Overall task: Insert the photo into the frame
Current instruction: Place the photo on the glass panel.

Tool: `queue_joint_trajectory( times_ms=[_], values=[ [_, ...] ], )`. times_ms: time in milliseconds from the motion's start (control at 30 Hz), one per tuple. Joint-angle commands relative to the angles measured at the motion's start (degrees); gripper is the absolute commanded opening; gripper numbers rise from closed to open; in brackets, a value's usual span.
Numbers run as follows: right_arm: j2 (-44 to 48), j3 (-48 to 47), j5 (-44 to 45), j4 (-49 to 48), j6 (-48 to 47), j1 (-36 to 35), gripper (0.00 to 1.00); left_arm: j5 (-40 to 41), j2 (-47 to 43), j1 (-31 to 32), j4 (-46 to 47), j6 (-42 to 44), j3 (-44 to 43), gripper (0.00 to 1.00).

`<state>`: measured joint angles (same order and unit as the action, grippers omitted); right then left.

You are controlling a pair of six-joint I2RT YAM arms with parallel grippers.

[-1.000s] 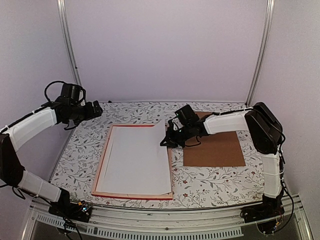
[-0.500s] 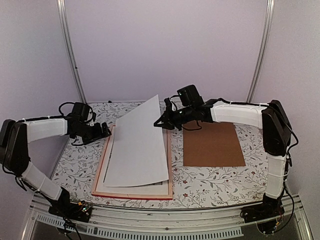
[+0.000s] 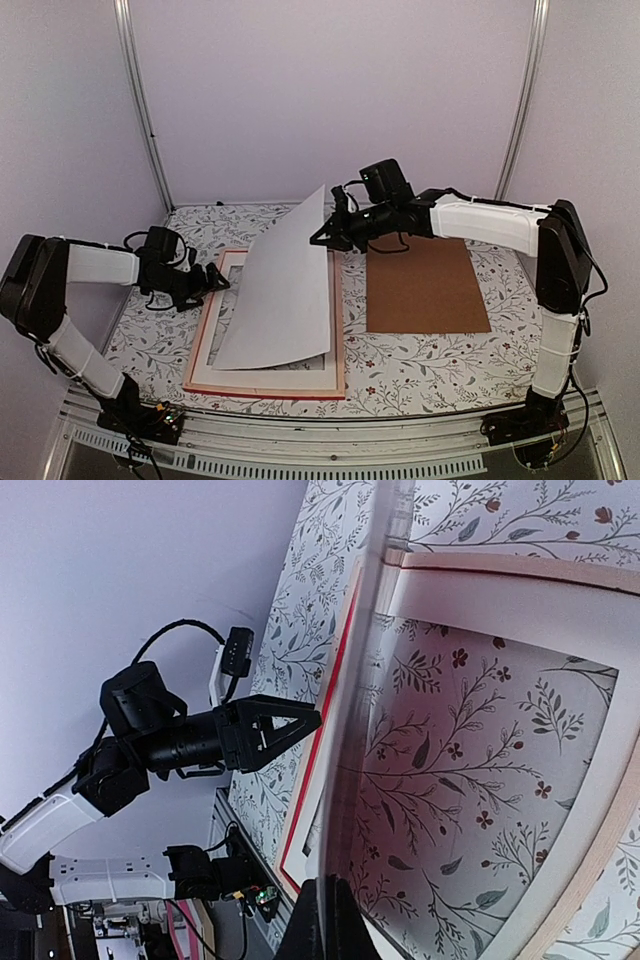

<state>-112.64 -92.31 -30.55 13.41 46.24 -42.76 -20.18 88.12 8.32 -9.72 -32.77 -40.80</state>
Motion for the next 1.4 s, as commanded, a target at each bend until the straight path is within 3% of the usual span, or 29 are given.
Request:
queue_joint_trajectory(
  times_ms=[0,467,833,1067,1367],
  values=[
    [3.86,-1.62,0.74,2.41,-1.82,1.42,0.00,-5.54,1.32,-0.59,5.19,-2.49,2.10,1.00],
    [6.29,-7.20,0.65,8.71,-5.37,3.25,0.00,-12.58,-3.54,4.42,13.09,-11.22,5.32,0.98],
    [4.30,-13.48,-3.42,6.34,-2.62,-1.36,0.00,8.34,-16.80,0.10,0.61,-7.27,1.50,1.00],
    [-0.11,-21.14,-6.82,4.56,-0.68,-5.33,0.00,11.28,-19.51,-5.41,-1.95,-4.65,-0.65,1.00],
    [-0.19,-18.03,-8.24,0.77,1.71,-6.18,0.00,12.84,-20.26,-7.87,-1.41,-4.23,0.52,1.00]
  ],
)
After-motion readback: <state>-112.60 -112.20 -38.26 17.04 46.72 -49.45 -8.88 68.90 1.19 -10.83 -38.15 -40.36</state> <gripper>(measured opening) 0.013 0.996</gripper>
